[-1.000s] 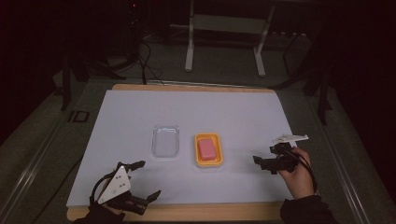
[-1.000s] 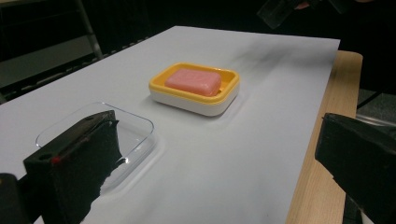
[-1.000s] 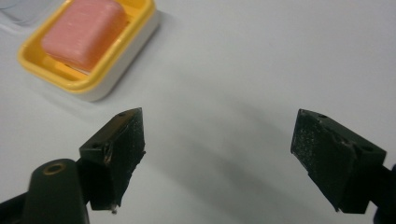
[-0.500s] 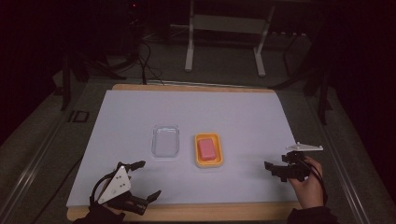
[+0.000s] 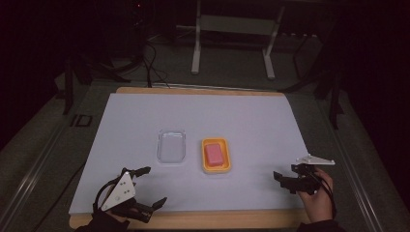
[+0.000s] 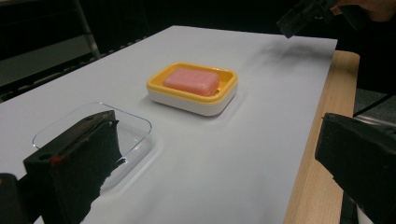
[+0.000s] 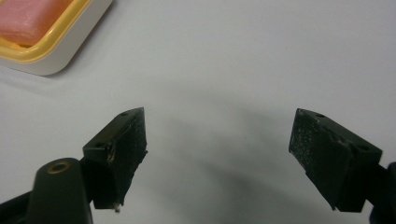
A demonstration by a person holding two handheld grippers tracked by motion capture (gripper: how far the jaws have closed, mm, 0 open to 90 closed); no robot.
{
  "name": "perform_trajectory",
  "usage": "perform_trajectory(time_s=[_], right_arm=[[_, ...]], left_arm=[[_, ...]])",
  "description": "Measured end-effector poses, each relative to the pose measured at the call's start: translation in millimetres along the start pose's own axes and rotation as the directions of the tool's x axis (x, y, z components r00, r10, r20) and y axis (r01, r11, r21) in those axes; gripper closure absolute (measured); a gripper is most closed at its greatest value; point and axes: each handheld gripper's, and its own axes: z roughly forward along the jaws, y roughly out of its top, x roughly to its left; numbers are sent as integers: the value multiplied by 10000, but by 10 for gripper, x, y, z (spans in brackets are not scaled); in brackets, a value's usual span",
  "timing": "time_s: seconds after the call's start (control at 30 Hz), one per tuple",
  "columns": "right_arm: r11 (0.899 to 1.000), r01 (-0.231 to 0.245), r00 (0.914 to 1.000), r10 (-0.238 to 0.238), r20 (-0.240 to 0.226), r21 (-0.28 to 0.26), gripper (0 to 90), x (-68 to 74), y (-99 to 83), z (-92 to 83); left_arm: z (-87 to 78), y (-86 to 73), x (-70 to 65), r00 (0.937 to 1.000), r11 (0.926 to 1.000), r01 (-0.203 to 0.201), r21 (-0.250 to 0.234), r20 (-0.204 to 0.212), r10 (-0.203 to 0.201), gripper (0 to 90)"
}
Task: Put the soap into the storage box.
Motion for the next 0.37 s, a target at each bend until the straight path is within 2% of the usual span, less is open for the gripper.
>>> perform_trajectory(time_s=[0.17, 0.37], right_arm=[[9996, 269, 9996, -269, 73, -15, 191, 10, -1, 24], [9995, 325, 9994, -326, 66, 17, 191, 9, -2, 28]], left_arm=[[2, 1, 0, 10000, 10000, 0, 3, 32, 0, 6], [2, 1, -1, 10000, 10000, -12, 14, 26, 12, 6]])
